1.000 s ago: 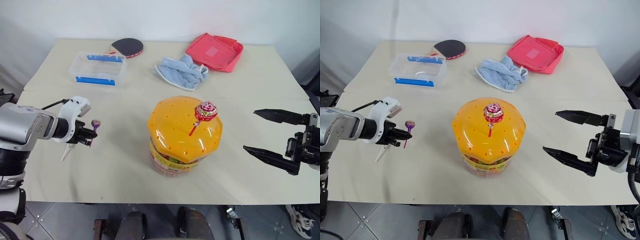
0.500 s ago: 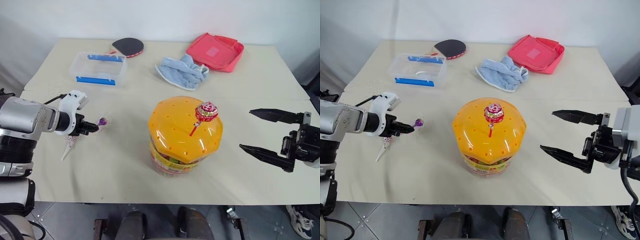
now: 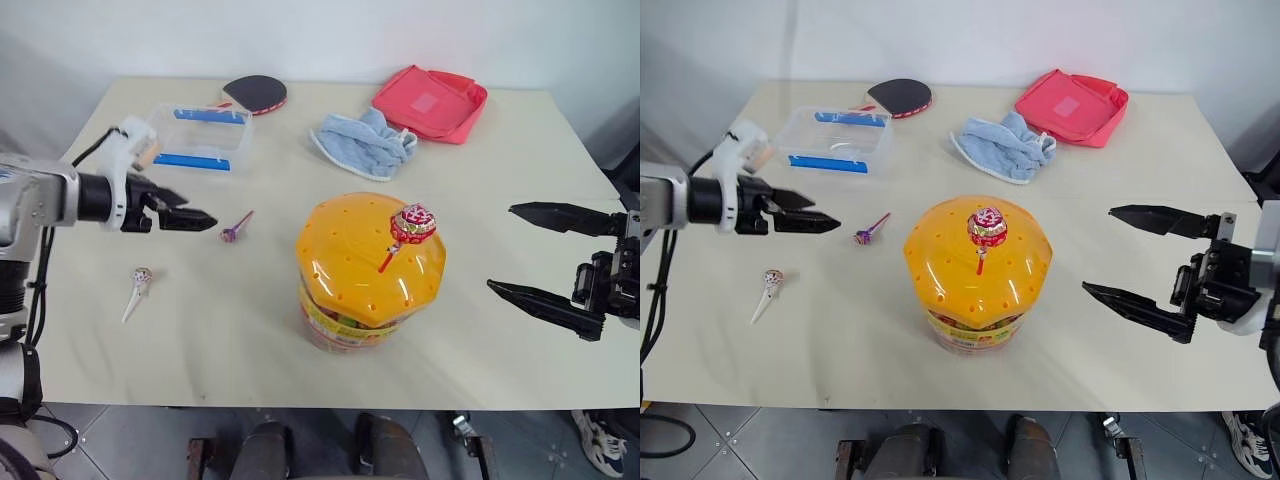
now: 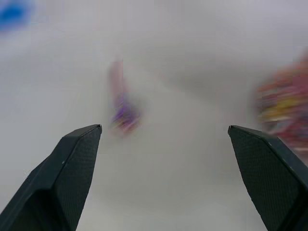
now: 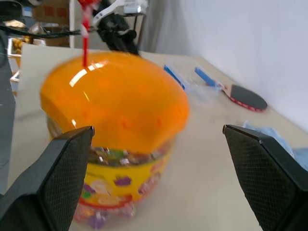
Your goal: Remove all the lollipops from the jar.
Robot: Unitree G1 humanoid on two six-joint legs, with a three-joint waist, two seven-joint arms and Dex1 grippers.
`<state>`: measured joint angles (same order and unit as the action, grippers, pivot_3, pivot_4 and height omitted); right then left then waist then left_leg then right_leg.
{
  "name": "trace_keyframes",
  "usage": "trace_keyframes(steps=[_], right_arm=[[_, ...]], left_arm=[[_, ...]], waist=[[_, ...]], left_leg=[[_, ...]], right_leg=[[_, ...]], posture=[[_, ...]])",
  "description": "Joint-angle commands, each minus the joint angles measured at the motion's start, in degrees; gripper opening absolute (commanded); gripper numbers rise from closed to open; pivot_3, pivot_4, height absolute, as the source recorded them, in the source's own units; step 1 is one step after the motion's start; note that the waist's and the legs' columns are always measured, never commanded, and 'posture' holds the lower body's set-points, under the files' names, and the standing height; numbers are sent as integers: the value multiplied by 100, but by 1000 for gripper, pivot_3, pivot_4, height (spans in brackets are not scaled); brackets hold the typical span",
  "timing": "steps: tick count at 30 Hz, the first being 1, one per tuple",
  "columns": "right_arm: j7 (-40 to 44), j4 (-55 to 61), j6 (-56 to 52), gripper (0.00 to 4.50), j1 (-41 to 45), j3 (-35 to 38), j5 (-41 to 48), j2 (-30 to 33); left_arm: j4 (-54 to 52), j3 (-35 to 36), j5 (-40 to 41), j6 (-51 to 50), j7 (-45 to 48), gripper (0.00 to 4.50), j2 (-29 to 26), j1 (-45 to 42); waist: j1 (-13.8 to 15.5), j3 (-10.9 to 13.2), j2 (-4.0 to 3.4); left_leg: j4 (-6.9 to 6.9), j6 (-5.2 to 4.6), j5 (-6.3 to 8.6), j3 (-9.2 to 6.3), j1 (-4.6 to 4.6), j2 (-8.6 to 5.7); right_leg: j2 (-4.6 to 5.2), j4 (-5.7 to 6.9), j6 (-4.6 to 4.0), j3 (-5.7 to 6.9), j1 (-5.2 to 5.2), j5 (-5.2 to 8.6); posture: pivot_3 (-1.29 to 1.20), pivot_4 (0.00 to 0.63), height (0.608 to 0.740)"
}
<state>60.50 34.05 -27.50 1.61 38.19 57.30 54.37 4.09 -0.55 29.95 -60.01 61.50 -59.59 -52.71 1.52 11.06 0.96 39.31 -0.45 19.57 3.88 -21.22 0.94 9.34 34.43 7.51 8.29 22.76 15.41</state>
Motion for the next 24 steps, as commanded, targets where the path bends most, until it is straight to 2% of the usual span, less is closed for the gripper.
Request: trace_keyframes(steps=[1,3,7,11,15,20,24], right_arm=[[-298,219,-593,4500,60,117,854,361],[-526,312,-909,4500,107,-7,1123,588],[-899,528,-886,4500,656,-422,1278,711],[-1161,499,-852,4500,1180,-842,1148,684],[-1332,475,-780,4500,1781,-1689,585,598],[-1321,420,-730,4500,2441,-2340,401,262],[-1345,424,-837,4500,2787,-2739,235,99]], left_arm=[[-13,646,468,1040,695,4478,364,85],[85,855,690,1531,1121,4478,655,131],[348,1063,1110,2373,2288,4478,1144,178],[516,968,1230,2645,3000,4478,1283,209],[422,765,1809,2957,3100,4478,1194,401],[310,638,2400,3222,3100,4478,990,615],[227,993,2613,3405,3100,4478,1096,695]], waist=[[-1,0,0],[8,-1,-1],[-2,0,1],[-19,0,1],[-24,0,1],[-25,0,1],[-15,0,1]], left_leg=[[1,0,0,0,1,0],[2,0,0,2,2,-1],[9,0,0,0,-1,0],[8,0,0,2,0,1],[9,-1,1,1,-1,-1],[9,-2,1,-3,-4,1],[10,-2,1,-4,-5,0]], right_leg=[[0,3,0,0,-1,0],[1,4,0,-2,-2,0],[0,4,0,1,-2,0],[-1,3,0,1,-1,0],[1,3,1,0,-2,-1],[1,3,1,0,1,-1],[1,2,1,2,1,-1]], posture=[[0,150,740],[0,150,740],[0,150,740],[0,150,740],[0,150,740],[0,150,740],[0,150,740]])
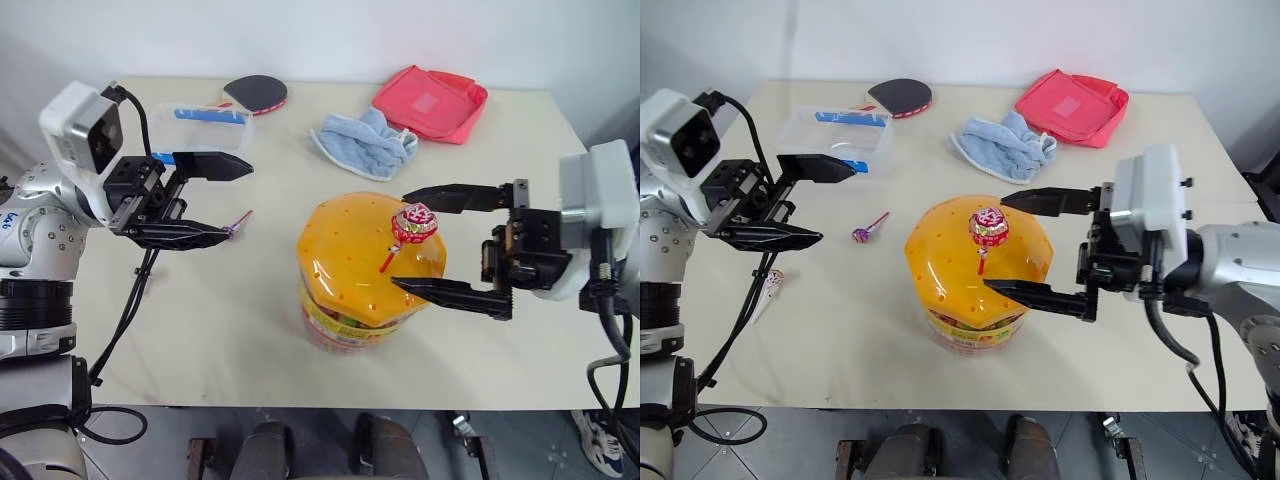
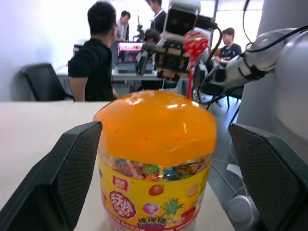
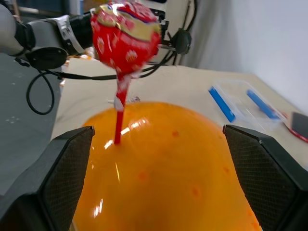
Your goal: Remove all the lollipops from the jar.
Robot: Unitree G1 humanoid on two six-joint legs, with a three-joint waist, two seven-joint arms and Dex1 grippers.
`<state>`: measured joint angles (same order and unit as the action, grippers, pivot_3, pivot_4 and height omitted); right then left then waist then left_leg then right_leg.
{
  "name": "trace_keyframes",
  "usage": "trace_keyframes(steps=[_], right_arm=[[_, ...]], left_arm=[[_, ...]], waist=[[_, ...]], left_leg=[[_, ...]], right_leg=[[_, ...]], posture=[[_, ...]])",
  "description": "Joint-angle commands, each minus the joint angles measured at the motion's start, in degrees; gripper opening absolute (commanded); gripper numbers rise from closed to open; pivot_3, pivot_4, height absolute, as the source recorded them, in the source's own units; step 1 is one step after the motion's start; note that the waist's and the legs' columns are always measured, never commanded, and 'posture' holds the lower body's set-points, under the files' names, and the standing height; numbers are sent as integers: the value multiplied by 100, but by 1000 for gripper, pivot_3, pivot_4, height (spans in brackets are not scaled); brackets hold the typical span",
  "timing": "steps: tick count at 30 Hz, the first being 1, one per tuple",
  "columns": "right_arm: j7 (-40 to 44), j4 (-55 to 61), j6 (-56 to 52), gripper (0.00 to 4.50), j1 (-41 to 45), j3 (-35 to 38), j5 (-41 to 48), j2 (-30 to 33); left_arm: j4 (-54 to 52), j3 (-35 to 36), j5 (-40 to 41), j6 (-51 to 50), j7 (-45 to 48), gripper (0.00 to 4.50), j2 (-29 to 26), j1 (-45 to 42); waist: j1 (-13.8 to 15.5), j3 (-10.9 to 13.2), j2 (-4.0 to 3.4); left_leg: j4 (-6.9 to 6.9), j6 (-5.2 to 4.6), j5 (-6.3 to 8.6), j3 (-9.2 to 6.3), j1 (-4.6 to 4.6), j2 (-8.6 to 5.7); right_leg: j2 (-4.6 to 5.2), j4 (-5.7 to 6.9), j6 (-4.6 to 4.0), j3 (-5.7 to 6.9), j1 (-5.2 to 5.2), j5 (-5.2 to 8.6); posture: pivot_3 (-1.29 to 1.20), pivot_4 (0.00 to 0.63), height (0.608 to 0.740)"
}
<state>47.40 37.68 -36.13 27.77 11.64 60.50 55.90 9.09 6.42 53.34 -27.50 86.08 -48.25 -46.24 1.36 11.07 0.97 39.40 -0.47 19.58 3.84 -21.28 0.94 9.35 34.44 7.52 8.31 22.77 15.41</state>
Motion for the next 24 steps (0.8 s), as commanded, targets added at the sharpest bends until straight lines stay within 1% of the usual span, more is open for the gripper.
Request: trace_keyframes(steps=[1,3,6,9,15,17,18,24], right_arm=[[-19,38,17,4500,219,-101,-100,-72],[16,-9,-11,4500,297,-130,-116,-76],[100,-58,-65,3860,424,-186,-88,-59],[190,-98,-107,2898,467,-168,1,-71],[409,-242,-165,783,720,-265,-20,-130],[456,-289,-183,162,779,-259,-26,-136],[466,-317,-186,34,818,-256,-24,-151],[536,-550,-197,34,1150,-216,42,-280]], left_arm=[[-347,317,287,162,642,4478,-68,111],[-494,327,281,199,642,4478,-153,269],[-636,453,248,182,642,4500,-235,516],[-751,572,303,185,629,4500,-200,665],[-1043,717,381,124,474,4500,-79,872],[-1073,752,405,111,460,4500,-60,890],[-1079,768,415,99,452,4500,-50,890],[-1032,809,452,61,466,4500,31,809]], waist=[[-2,0,0],[-5,0,0],[-10,0,0],[-12,0,0],[-9,0,0],[-10,0,0],[-12,0,0],[-14,0,0]], left_leg=[[1,0,0,0,-1,-1],[0,-2,1,0,-1,0],[0,-2,1,1,0,0],[0,-2,1,1,0,1],[0,-5,3,1,0,1],[0,-5,3,0,0,1],[0,-5,3,1,0,1],[0,-5,3,1,1,1]], right_leg=[[0,0,0,0,0,0],[0,0,0,0,0,0],[0,-1,0,0,0,0],[-1,-1,0,0,0,0],[0,-1,0,-1,0,0],[-1,-1,0,-1,0,0],[-1,-1,0,-1,0,0],[-1,0,0,-1,0,0]], posture=[[0,150,740],[0,150,740],[0,150,740],[0,150,740],[0,150,740],[0,150,740],[0,150,740],[0,150,740]])
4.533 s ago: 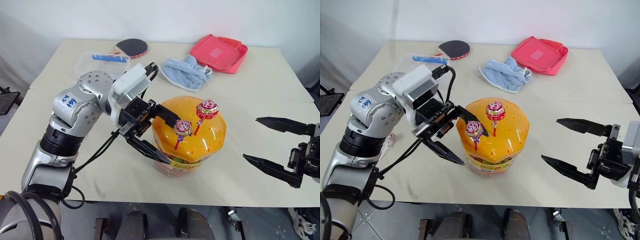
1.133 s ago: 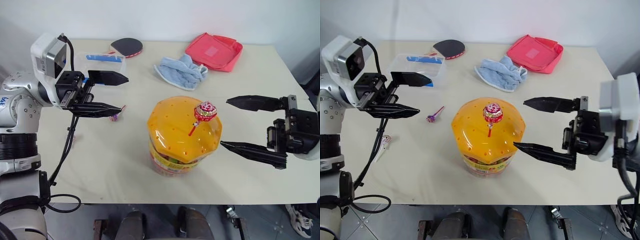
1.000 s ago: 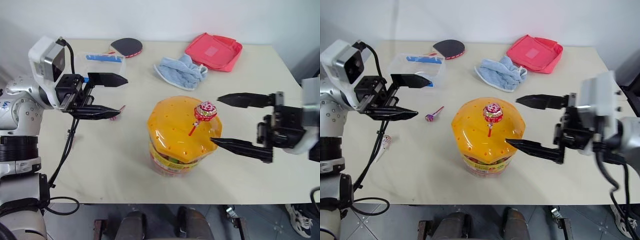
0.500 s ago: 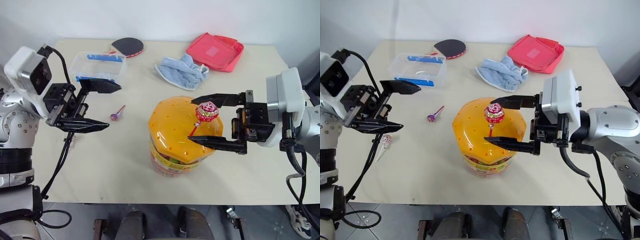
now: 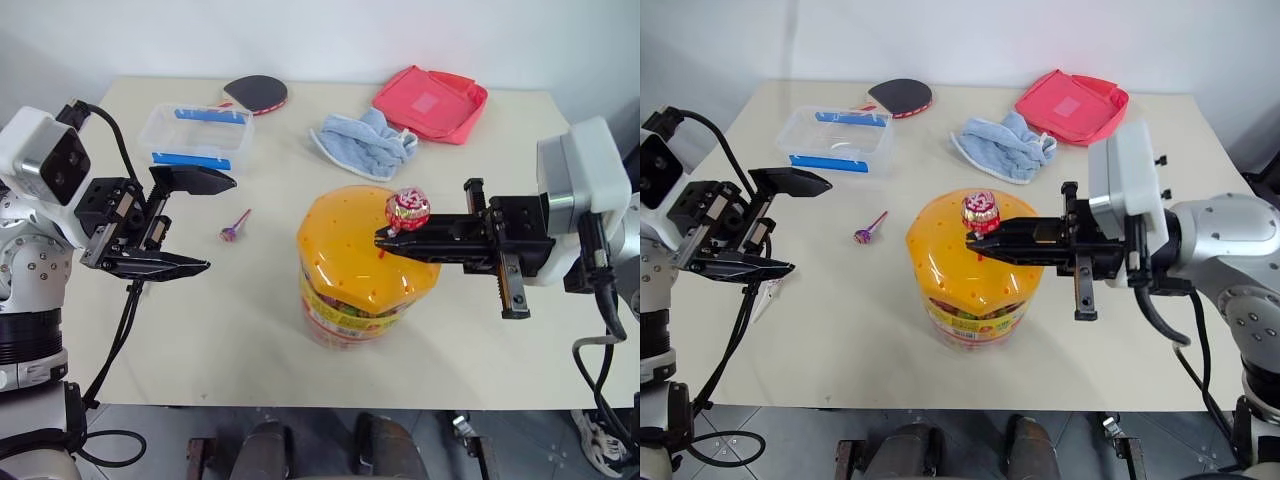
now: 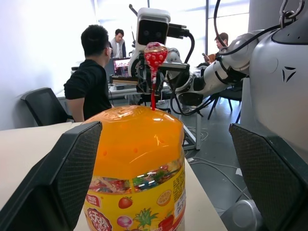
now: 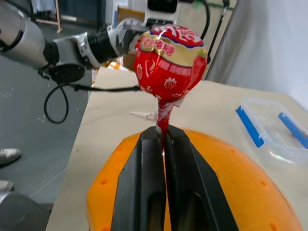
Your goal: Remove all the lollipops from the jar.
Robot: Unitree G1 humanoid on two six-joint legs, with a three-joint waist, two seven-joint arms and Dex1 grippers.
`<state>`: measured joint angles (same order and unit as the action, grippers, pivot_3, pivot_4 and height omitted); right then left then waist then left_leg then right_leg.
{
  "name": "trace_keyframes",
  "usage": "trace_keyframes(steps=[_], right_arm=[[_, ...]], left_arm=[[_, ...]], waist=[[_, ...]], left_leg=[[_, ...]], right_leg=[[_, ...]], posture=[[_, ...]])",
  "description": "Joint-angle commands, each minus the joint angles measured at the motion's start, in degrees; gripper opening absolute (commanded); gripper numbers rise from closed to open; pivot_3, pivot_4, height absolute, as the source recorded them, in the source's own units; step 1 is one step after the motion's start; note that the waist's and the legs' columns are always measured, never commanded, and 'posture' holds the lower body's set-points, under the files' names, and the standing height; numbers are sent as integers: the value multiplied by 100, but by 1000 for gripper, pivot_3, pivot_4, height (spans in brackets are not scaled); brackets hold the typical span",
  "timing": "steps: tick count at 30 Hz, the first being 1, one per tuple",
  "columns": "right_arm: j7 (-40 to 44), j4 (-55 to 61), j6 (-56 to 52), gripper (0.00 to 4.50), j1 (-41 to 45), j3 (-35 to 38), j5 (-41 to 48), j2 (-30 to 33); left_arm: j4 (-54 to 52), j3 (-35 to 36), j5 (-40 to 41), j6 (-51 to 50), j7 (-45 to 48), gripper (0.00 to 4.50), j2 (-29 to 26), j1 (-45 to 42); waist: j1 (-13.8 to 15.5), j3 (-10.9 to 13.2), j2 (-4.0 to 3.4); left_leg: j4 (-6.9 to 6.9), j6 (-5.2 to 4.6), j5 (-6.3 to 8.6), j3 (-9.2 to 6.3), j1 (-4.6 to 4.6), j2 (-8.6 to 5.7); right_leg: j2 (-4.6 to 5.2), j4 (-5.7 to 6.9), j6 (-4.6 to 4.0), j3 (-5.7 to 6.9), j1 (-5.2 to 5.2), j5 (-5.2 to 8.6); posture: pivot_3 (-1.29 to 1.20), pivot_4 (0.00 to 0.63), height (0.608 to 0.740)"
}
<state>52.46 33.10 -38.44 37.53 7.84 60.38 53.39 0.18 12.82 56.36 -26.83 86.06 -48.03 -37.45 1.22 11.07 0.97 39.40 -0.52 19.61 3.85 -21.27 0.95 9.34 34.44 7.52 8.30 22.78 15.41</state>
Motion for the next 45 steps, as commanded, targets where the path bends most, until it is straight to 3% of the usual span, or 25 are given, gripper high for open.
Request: trace_keyframes(steps=[1,20,23,27,37,45], right_arm=[[55,-136,36,34,237,173,54,-37],[131,-913,-40,34,613,844,-425,429],[-65,-1158,-429,34,230,1233,-644,892],[100,-1536,-1051,34,-1029,1696,-1153,1743],[-341,-2774,-1786,34,-2127,779,-2443,2024],[-481,-3904,-1454,34,-1746,-230,-3424,1611]], left_arm=[[-132,169,154,-7,477,4500,20,-78],[101,77,35,57,586,4500,151,-281],[115,110,2,90,569,4500,118,-235],[105,137,-34,137,548,4500,118,-159],[52,73,-258,169,419,4500,24,116],[-30,26,-576,167,112,4500,-26,242]], waist=[[0,0,0],[0,1,-1],[15,1,-1],[40,0,0],[-59,10,-20],[-73,15,-29]], left_leg=[[0,0,0,0,0,0],[-6,0,1,3,-2,-1],[-7,0,1,3,-1,0],[-7,-9,6,2,-14,-3],[-16,-10,6,11,-7,-1],[-16,-10,7,14,-7,-2]], right_leg=[[0,0,0,0,0,0],[0,-4,0,1,2,0],[0,-5,0,1,2,0],[1,-26,5,6,0,-3],[0,-34,11,1,0,-6],[0,-37,12,1,0,-6]], posture=[[0,150,740],[0,150,740],[0,150,740],[0,150,740],[0,150,740],[0,150,740]])
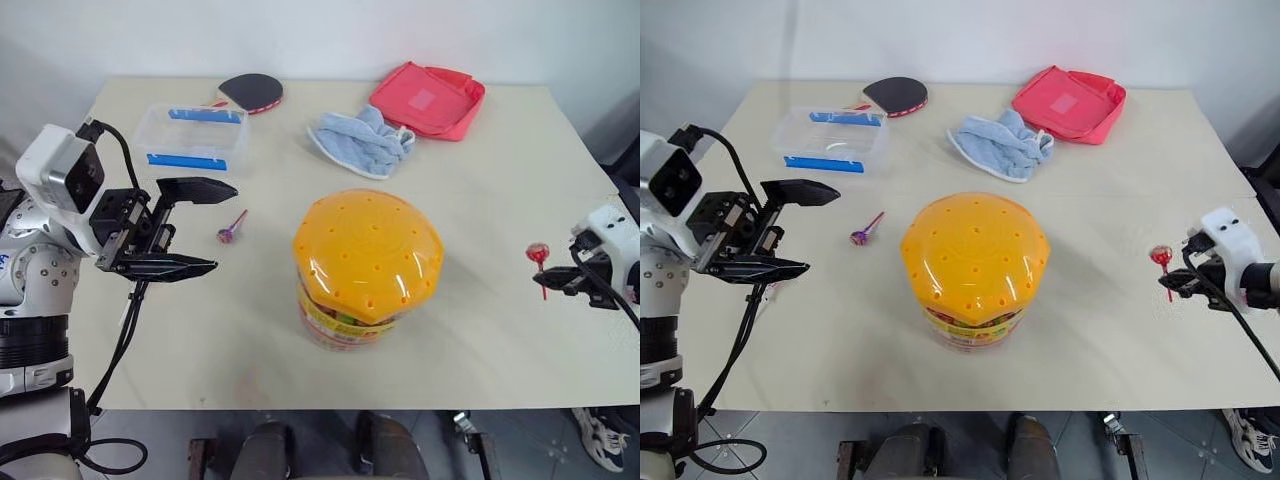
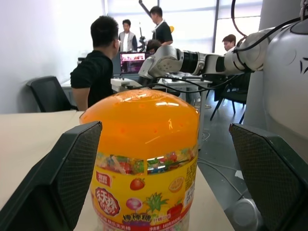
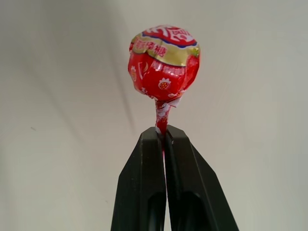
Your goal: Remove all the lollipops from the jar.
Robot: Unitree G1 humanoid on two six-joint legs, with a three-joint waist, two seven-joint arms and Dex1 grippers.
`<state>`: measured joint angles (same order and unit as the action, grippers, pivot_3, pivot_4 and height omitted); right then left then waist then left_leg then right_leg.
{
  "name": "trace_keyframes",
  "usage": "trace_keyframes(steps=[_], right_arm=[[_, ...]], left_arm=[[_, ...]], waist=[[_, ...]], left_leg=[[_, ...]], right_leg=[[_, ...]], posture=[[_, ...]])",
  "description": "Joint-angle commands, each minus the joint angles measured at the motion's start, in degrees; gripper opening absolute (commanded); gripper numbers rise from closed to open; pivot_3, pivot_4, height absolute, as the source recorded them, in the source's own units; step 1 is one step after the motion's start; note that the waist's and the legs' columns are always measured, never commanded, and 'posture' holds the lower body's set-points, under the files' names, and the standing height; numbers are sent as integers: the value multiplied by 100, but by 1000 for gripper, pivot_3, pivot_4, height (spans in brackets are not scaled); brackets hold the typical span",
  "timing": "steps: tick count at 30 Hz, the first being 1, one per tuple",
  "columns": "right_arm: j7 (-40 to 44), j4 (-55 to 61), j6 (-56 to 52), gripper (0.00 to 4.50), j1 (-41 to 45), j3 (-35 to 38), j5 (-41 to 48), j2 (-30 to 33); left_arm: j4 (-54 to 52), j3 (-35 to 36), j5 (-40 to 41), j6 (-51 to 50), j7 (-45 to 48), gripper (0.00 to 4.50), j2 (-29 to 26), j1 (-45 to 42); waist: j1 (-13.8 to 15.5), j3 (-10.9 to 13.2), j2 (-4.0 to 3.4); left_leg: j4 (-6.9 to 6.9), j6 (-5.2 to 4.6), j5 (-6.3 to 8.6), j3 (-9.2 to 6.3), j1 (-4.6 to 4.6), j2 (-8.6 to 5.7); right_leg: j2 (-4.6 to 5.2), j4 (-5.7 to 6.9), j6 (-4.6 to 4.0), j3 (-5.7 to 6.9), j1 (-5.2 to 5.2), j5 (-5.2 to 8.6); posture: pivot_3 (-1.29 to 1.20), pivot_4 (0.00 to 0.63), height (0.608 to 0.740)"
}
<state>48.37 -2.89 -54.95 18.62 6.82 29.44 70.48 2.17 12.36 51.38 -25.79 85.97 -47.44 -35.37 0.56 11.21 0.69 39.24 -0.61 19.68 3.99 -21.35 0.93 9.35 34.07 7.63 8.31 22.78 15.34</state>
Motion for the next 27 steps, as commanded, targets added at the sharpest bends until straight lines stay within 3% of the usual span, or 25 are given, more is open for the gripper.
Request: trace_keyframes(steps=[1,2,5,12,16,22,27], right_arm=[[-88,-419,294,34,197,-202,-449,-161],[-85,-501,366,34,230,-245,-538,-202],[-15,-572,410,686,204,-254,-667,-243],[-39,-320,692,2999,-147,237,-716,-301],[17,11,952,4382,-528,894,-568,-418],[902,1874,1659,4447,-1142,2482,616,-1113],[1626,2343,2557,4447,-1694,2293,568,-1435]], left_arm=[[-248,88,-117,69,84,4500,-92,57],[-273,104,-140,66,56,4500,-94,78],[-371,190,-141,-62,-61,4500,-151,197],[-358,187,-478,-200,-519,4500,-320,337],[-343,188,-621,-292,-827,4500,-355,412],[-287,250,-734,-287,-1114,4500,-255,568],[-73,365,-855,-196,-973,4500,-372,857]], waist=[[-8,1,-2],[-5,4,-7],[-6,8,-14],[-1,15,-26],[24,15,-27],[73,15,-28],[84,12,-21]], left_leg=[[0,0,0,0,0,0],[0,0,0,-1,0,1],[-1,1,0,0,-2,0],[-1,1,0,0,-2,1],[-2,1,0,0,-2,0],[-3,2,0,-1,0,1],[-5,4,1,0,6,1]], right_leg=[[0,0,0,0,0,0],[0,0,0,1,0,0],[0,-4,1,1,0,0],[0,-2,1,2,0,-1],[0,-3,2,2,0,-1],[-1,-2,2,2,0,-1],[-4,-2,3,-3,-5,-2]], posture=[[0,150,740],[0,150,740],[0,150,740],[0,150,740],[0,150,740],[0,150,740],[0,150,740]])
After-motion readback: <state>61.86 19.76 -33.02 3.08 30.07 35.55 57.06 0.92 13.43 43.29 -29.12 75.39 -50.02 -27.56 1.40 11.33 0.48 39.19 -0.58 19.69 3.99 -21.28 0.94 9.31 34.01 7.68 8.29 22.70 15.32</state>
